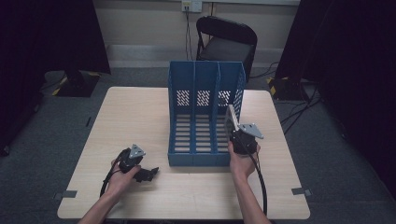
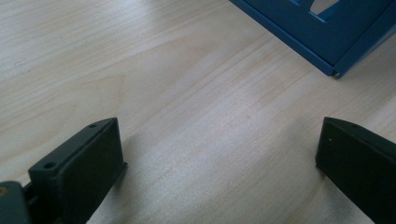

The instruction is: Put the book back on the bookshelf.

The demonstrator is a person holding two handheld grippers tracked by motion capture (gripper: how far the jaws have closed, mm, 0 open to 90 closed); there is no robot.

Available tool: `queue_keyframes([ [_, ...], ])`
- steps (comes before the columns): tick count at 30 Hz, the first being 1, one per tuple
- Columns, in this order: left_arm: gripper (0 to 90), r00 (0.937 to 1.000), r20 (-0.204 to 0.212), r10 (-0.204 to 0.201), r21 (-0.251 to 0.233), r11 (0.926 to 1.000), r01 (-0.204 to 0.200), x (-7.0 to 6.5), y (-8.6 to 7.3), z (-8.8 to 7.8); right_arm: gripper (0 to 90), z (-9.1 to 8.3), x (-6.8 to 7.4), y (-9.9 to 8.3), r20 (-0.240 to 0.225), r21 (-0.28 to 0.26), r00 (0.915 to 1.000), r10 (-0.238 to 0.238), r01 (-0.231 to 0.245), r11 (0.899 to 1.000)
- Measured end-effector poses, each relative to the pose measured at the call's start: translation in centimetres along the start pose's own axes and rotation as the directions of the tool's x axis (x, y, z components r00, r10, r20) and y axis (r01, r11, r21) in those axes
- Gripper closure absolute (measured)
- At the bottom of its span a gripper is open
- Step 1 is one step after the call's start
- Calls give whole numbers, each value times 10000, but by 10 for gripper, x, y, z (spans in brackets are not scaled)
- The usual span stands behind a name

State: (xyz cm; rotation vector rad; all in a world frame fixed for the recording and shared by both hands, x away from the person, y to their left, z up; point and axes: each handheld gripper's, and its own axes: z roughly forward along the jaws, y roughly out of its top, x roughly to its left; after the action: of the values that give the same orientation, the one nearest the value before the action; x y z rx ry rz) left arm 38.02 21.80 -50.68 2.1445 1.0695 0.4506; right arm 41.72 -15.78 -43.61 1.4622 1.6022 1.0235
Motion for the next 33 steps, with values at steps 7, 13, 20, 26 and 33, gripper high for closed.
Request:
queue_keyframes([
  [7,1,10000,17,-14,-2,10000,14,0,0,0,766,-2,1,-2,350,-117,9992,205,-201,9997],
  [13,1,10000,16,-14,-1,10000,14,0,0,0,764,-2,4,-1,754,-24,9965,372,-372,9993],
  [20,1,10000,17,-23,-10,10000,23,0,0,0,752,-2,5,-1,826,-19,9959,364,-364,9993],
  [26,1,10000,19,-21,-6,10000,21,0,0,0,669,-2,0,3,545,-70,9966,626,-623,9980],
  [33,1,10000,25,-19,-4,10000,19,0,0,0,614,-2,-1,7,201,-125,9982,563,-561,9983],
])
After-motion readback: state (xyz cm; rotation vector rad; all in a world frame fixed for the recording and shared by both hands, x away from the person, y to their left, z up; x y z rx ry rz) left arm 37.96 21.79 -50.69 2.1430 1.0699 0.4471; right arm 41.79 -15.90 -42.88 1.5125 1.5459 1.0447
